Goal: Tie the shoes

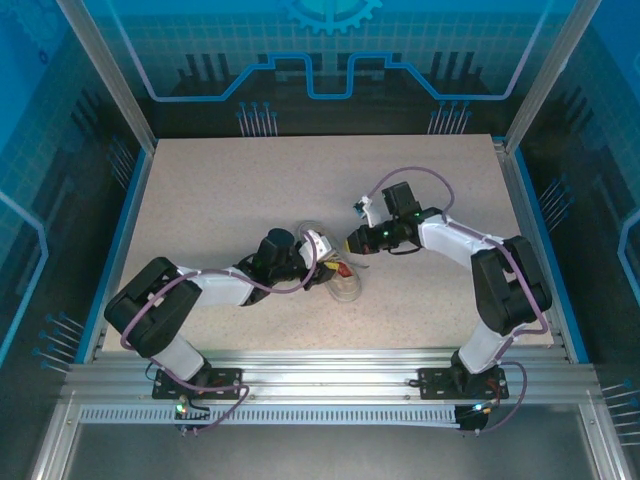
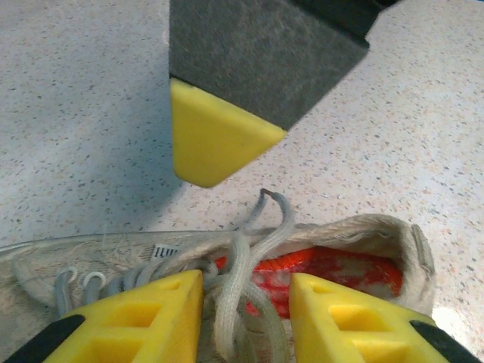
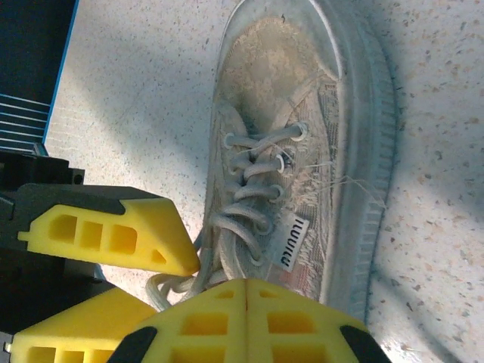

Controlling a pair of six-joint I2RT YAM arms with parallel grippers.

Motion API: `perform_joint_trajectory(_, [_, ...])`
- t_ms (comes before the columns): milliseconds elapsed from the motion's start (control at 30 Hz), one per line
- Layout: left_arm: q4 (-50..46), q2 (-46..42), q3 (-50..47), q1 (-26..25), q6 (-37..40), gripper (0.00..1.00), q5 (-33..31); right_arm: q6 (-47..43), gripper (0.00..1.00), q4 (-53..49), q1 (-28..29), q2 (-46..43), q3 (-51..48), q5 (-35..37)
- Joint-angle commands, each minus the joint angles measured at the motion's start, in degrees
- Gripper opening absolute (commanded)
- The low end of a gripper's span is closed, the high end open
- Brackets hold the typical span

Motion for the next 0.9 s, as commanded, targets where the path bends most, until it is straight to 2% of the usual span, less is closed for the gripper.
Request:
perform_joint_trajectory(0, [-1.7,0.9,1.5,0.2,3.6,0.34,3.6,-5.7,0.06,-6.4,-0.9,-0.4,2.6,-1.6])
perform_joint_trajectory(200, [-3.9,2.4,3.2,0.1,6.0,0.25,3.0,-8.9,0.12,-10.7,-1.7,-2.4,2.5,0.0])
perform_joint_trajectory(400, [-5.0,2.7,3.7,0.1,8.2,0.19,-1.5,-8.9,0.2,-11.1,-2.0,-2.1,3.1,-0.4])
perform_joint_trajectory(433, [-4.9,2.5,3.4,0.0,8.6,0.2,-2.3,-8.9,0.21,-11.1,-1.9,-1.9,3.3,-0.4])
perform_joint_trajectory(567, [-5.0,1.5,2.7,0.0,10.3,0.37,-4.2,-8.7,0.23,-11.6,-1.9,-0.9,4.7,-0.6])
perform_joint_trajectory(700, [-5.9,1.4,2.9,0.0,11.1,0.39,-2.9,-8.9,0.23,-12.3,-1.9,-0.2,5.4,-0.3])
perform_joint_trajectory(867, [-8.6,2.7,4.6,-1.2,12.8,0.38,-4.4,-8.8,0.24,-13.1,-1.9,0.9,5.6,-0.5])
